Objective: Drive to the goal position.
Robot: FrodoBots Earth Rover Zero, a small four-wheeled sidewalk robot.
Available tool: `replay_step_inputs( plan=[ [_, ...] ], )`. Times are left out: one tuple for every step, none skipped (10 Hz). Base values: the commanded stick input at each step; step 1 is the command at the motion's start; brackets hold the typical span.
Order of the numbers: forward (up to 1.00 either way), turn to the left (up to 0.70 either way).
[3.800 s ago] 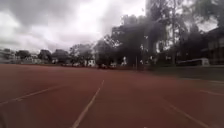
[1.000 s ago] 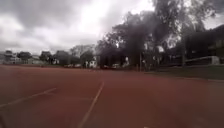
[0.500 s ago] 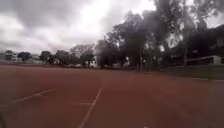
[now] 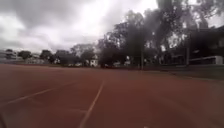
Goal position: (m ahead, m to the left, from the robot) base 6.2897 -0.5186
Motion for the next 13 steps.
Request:
replay_step_inputs(
  plan=[
    [0.70,0.00],
    [0.70,0.00],
    [0.70,0.00],
    [0.70,0.00],
    [0.70,0.00],
    [0.70,0.00],
    [0.70,0.00],
    [0.70,0.00],
    [0.70,0.00],
    [0.70,0.00],
    [0.70,0.00],
    [0.70,0.00],
    [0.70,0.00]
  ],
)
